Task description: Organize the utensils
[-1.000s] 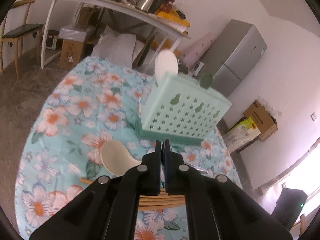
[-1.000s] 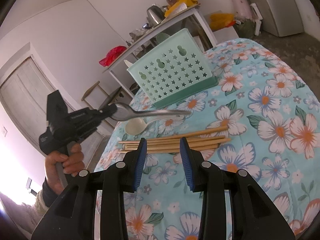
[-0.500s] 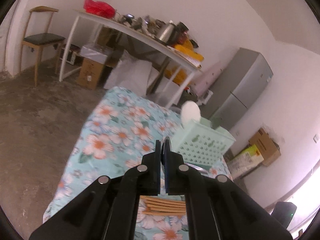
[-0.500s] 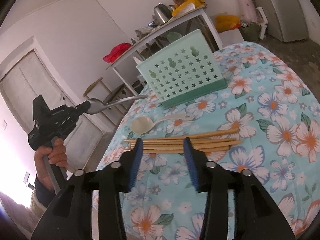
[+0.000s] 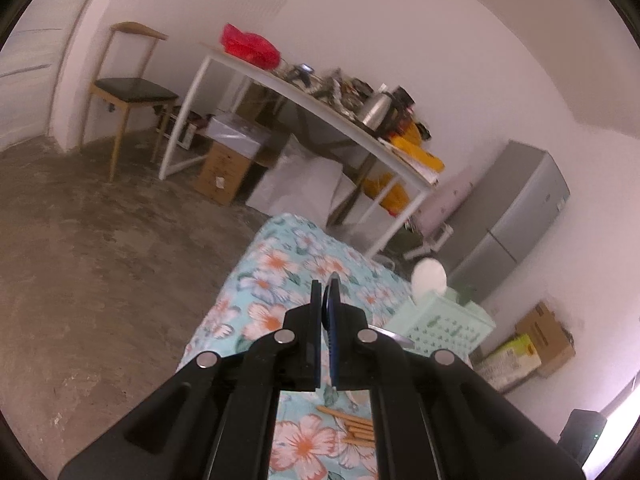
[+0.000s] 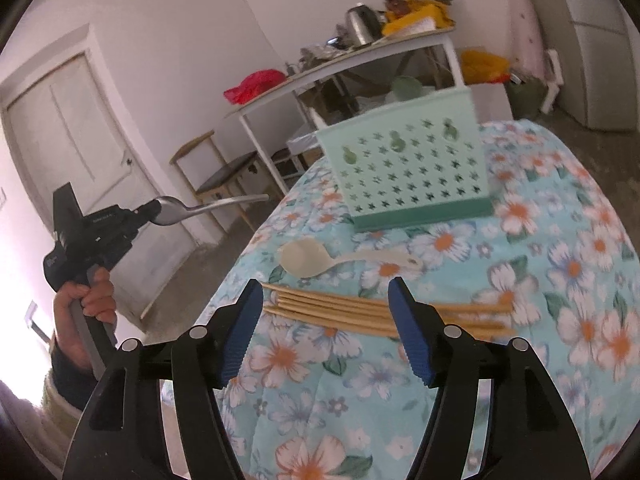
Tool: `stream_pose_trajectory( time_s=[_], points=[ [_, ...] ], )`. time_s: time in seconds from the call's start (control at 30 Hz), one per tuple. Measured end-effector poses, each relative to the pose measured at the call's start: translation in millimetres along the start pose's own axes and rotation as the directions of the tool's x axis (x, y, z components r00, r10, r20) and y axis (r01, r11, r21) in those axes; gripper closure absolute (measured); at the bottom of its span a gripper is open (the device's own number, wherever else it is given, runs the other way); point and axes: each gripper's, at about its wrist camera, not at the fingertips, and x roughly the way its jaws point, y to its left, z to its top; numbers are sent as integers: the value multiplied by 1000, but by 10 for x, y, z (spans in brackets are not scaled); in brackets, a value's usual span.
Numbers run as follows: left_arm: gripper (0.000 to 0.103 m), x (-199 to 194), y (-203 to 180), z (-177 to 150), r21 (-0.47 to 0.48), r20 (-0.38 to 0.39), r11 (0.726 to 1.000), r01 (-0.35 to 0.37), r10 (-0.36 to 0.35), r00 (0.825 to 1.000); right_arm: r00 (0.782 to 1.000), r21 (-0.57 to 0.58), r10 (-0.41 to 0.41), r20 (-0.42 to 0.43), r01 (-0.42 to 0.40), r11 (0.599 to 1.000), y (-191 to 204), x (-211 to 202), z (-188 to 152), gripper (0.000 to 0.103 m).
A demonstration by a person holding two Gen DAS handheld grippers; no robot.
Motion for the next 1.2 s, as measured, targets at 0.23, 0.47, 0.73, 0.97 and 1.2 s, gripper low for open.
stream_pose_trajectory(
  time_s=[0.23, 0.47, 0.73, 0.97, 1.2],
  points=[
    [101, -126, 190, 57, -39, 67, 999, -28, 31, 997, 987, -160, -1, -163, -25, 987, 423, 803, 201, 41],
    [101, -44, 393, 69, -72, 55, 997, -41, 45, 997, 955, -355, -163, -248, 68, 932, 782, 1737, 195, 55],
    [101, 2, 539, 73, -86, 48, 995, -45, 50, 998, 908, -484, -314, -279, 150, 862, 832, 2230, 82, 74],
    [101, 6, 526, 89, -88, 49, 994, -60, 64, 997, 922, -491, -319, -221, 178, 853, 844, 2156, 114, 96],
    [101, -140, 369, 120, -53, 92, 997, -59, 64, 994, 958, -406, -272, -95, 212, 889, 819, 1631, 318, 98]
  ],
)
